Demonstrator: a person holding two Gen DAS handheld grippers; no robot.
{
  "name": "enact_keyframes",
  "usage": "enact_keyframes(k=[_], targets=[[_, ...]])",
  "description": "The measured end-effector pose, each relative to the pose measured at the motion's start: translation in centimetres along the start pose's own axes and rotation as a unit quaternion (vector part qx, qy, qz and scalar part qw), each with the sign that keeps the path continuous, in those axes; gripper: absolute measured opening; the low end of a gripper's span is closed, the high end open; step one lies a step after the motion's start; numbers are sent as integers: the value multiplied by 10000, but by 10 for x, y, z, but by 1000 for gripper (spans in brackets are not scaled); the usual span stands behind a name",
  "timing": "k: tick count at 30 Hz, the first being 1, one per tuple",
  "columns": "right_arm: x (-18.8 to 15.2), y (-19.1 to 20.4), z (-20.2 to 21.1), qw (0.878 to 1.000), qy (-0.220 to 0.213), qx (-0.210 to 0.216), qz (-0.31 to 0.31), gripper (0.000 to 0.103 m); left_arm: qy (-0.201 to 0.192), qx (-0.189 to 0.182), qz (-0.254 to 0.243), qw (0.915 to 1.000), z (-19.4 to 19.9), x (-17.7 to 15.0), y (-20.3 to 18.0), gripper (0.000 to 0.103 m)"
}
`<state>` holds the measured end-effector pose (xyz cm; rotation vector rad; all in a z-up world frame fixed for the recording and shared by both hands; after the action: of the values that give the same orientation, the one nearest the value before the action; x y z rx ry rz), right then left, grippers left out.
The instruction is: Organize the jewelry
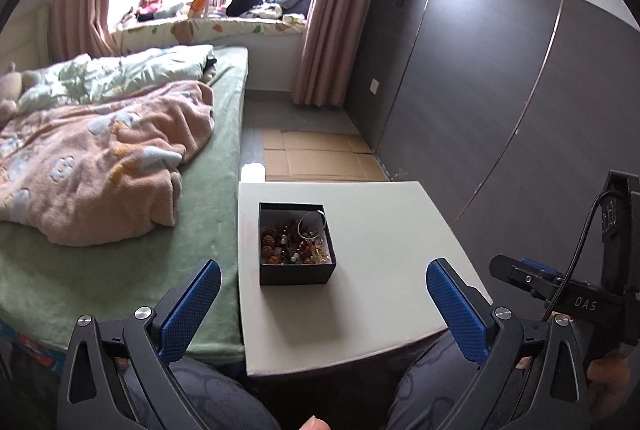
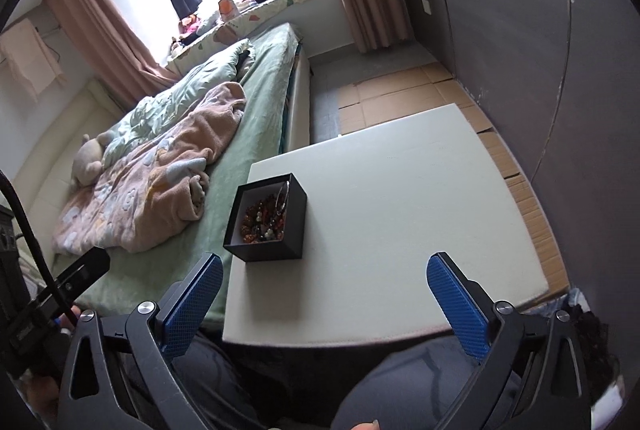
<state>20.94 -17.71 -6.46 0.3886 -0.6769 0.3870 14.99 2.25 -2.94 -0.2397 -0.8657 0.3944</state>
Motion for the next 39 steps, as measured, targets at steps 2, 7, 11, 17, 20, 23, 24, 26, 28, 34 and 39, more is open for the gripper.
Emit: enact_keyframes(k=[2, 7, 11, 17, 20, 23, 24, 26, 28, 34, 39], targets=[[-4, 4, 11, 10000, -63, -7, 32, 103, -94, 9, -35, 9999, 11, -3, -2, 103], [-12, 8, 34, 9995, -191, -197, 171, 103, -318, 42, -193, 9993, 35, -12, -9, 103], [-21, 12, 50, 9992, -293, -190, 183, 103, -434, 1, -328, 9985, 52, -24, -15, 103], [-34, 20, 63, 9989, -369, -149, 256, 103, -635, -8, -347, 9974, 71, -35, -18, 103], [-40, 23, 71, 9986, -414, -118, 297, 103, -674, -1, -346, 9971, 74, -38, -18, 103], [-45, 26, 78, 9982, -474, -158, 332, 103, -643, 17, -360, 9973, 74, -42, -18, 103], [-46, 27, 80, 9981, -480, -147, 343, 103, -642, 23, -365, 9973, 74, -43, -18, 103], [-47, 28, 82, 9981, -497, -143, 345, 103, -683, 58, -382, 9969, 76, -43, -18, 103], [-48, 28, 84, 9980, -516, -148, 341, 103, -720, 37, -403, 9966, 78, -45, -19, 103], [-53, 29, 83, 9982, -471, -112, 340, 103, -703, 5, -417, 9967, 81, -51, -21, 103], [-53, 28, 83, 9983, -466, -102, 343, 103, -734, 3, -416, 9964, 83, -51, -21, 103]])
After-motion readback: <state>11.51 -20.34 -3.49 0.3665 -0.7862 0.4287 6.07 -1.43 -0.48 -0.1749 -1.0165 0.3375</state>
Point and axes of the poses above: each gripper's, at about its wrist camera, not at the fingertips, and z roughly against the way its jaws point, y to its left, x to its top, the point moved 8 cm from there along -z, roughly the way its jaws point, and after that the axes turned 13 degrees about z, right-handed, at the moved point
